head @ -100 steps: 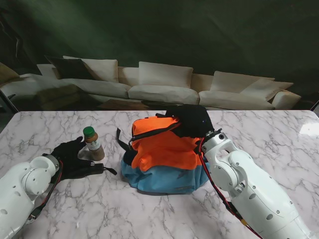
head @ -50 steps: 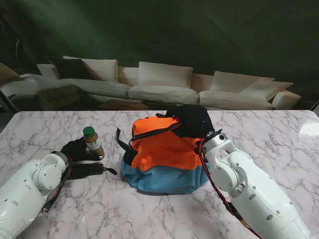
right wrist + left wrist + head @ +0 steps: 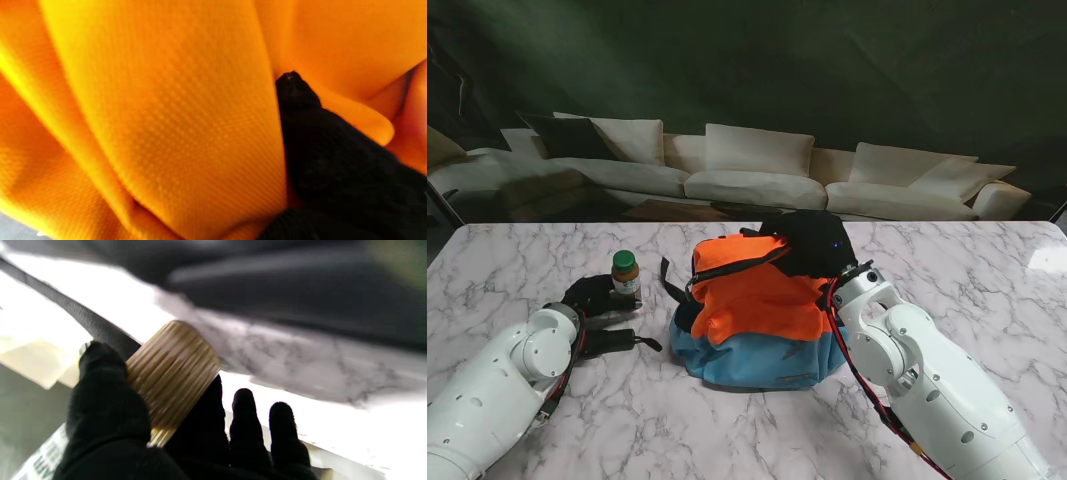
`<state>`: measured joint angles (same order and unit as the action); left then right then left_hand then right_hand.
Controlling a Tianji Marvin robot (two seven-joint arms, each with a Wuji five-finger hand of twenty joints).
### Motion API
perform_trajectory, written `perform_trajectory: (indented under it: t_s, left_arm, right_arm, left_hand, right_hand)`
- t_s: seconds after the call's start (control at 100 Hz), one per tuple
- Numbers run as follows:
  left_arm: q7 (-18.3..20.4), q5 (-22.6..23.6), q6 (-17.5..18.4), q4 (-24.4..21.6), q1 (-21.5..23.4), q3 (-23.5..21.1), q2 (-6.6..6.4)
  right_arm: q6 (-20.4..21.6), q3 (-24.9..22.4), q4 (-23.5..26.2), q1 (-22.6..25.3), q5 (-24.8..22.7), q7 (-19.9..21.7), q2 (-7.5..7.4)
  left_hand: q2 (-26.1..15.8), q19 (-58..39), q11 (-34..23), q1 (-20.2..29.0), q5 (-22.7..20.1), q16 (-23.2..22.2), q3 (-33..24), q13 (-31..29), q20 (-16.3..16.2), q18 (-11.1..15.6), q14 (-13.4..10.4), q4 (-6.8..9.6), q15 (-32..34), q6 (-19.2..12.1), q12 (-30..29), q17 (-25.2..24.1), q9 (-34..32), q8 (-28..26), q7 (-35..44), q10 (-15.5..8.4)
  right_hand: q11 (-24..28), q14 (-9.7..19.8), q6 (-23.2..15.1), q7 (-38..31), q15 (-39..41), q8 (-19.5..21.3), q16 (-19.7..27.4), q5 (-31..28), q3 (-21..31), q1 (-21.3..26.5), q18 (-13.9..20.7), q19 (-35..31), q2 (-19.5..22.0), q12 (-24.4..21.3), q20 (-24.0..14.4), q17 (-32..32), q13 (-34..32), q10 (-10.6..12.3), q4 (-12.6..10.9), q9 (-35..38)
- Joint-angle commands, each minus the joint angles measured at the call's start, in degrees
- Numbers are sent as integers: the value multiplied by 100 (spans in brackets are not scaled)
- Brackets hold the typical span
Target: Put the umbrella and water cup into the side pockets of the backpack
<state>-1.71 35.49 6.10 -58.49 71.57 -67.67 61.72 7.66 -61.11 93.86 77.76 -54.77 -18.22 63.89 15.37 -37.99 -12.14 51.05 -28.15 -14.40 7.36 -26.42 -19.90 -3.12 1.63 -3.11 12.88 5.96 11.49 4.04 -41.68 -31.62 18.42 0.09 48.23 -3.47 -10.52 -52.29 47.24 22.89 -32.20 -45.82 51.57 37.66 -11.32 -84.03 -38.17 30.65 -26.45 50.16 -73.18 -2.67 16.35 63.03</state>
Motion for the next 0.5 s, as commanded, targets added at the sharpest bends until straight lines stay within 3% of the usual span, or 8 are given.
perform_trajectory:
  t_s: [0.0, 0.15, 0.49]
  left_arm:
    - [-32, -138, 27, -2, 9, -43, 143]
    - [-380, -282, 176, -57, 76, -206, 235]
    - [-564, -365, 686, -786, 500, -902, 263]
  right_arm:
    - [-1, 20, -61, 55, -10, 23, 9]
    - [0, 11, -54, 59, -13, 30, 7]
    - [-18, -11, -39, 70, -23, 83, -2]
  left_hand:
    - [-628, -423, -303, 1100, -843, -93, -574, -407, -202, -68, -48, 202, 277, -713, 166, 87, -630, -121, 572, -226]
    - [-513, -1101, -138, 1618, -1341, -201, -595, -1232, -473, -219, 110, 217, 714, -669, 630, 527, -1563, 325, 1619, -90]
    - [-486, -1259, 13, 1727, -1354, -197, -610, -1358, -529, -313, 242, 222, 794, -597, 564, 762, -1657, 593, 1792, -17]
  right_hand:
    - [38, 294, -824, -760, -49, 366, -40, -381, 645, 832, 56, 25, 862, -18, 2, -38, -215, 165, -327, -27]
    - [35, 292, -822, -762, -53, 366, -42, -386, 647, 835, 45, 38, 863, -21, 8, -37, -216, 169, -327, -27]
    - [39, 297, -824, -759, -31, 368, -53, -384, 643, 834, 31, 52, 874, -19, 16, -18, -220, 169, -328, -19]
